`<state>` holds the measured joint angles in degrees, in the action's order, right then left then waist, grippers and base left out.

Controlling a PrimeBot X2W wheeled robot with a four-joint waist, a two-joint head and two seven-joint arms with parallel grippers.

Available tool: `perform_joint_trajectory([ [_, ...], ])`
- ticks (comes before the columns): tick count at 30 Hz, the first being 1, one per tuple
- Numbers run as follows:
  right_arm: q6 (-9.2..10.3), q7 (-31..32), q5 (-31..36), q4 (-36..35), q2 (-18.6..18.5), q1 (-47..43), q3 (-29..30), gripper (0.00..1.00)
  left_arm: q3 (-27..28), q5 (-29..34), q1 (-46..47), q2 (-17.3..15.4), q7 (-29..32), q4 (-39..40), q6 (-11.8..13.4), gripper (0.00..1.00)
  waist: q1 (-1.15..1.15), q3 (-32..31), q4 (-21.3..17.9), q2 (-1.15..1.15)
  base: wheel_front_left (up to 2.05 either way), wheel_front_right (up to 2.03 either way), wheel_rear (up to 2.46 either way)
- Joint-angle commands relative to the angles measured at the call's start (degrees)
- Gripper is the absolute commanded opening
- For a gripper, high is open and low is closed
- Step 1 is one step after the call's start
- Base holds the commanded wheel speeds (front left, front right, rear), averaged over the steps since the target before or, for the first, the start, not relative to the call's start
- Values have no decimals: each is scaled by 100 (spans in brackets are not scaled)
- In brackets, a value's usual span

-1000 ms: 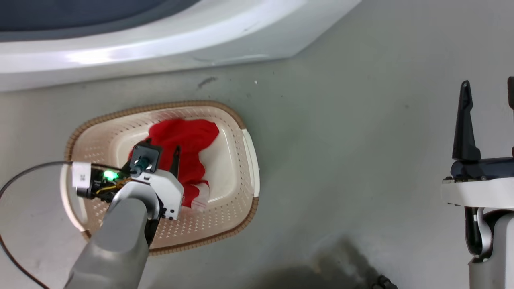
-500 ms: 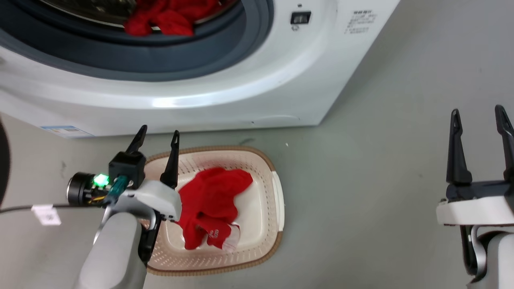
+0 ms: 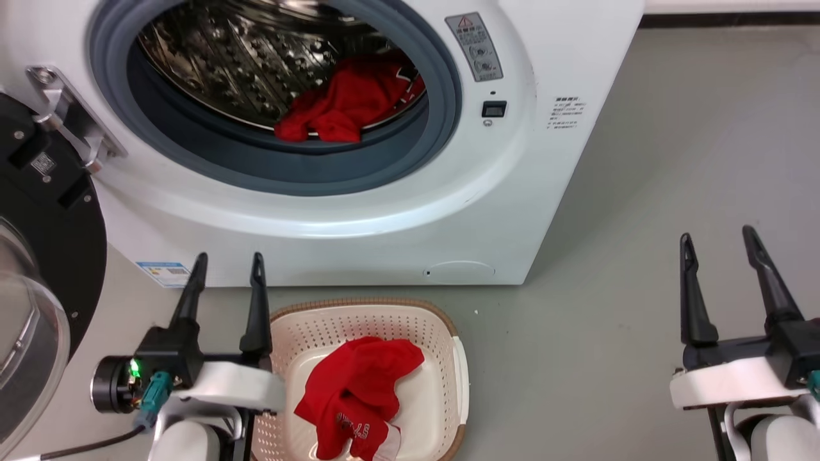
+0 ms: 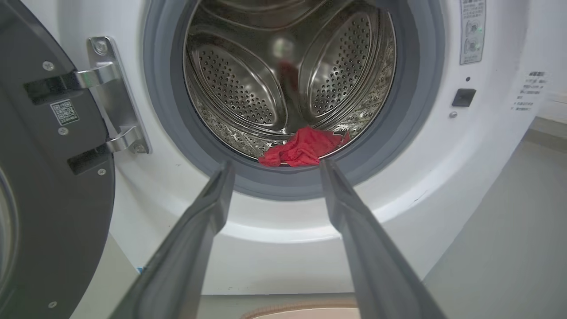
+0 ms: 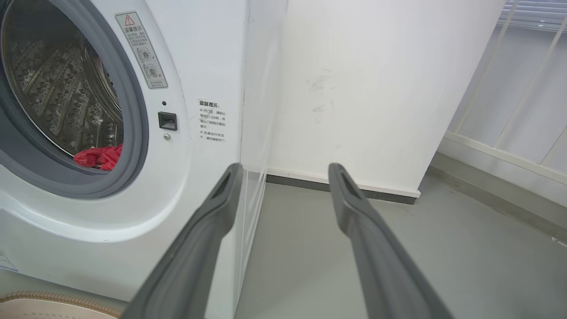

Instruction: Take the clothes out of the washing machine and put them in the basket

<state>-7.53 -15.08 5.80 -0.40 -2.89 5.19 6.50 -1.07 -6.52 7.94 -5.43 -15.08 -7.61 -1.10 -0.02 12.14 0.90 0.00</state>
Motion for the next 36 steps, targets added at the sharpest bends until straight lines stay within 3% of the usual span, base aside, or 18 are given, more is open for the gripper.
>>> perform_joint_trajectory([
  [1, 8, -14, -44, 14, 4, -111, -31, 100, 46, 49, -117, 32, -13, 53, -32, 100, 2, -121, -9, 0, 0, 0, 0],
  [7, 8, -14, -149, 25, 3, -153, -118, 100, 170, 229, -297, 54, -13, 156, -136, 100, 2, -211, -146, 0, 0, 0, 0],
  [19, 7, -14, -318, 38, 5, -68, -287, 100, 368, 484, -67, -358, -13, -60, -301, 100, 2, 33, -760, 0, 0, 0, 0],
  [28, 7, -14, -492, -68, 5, 200, -336, 100, 391, 617, 1160, -1135, 50, -960, -445, 100, 2, 879, -1326, 0, 0, 0, 0],
  [36, 7, -14, -747, -149, 5, 481, -292, 100, 302, 336, 2953, -2129, 914, -1676, -612, 100, 2, 1847, -1861, 0, 0, 0, 0],
])
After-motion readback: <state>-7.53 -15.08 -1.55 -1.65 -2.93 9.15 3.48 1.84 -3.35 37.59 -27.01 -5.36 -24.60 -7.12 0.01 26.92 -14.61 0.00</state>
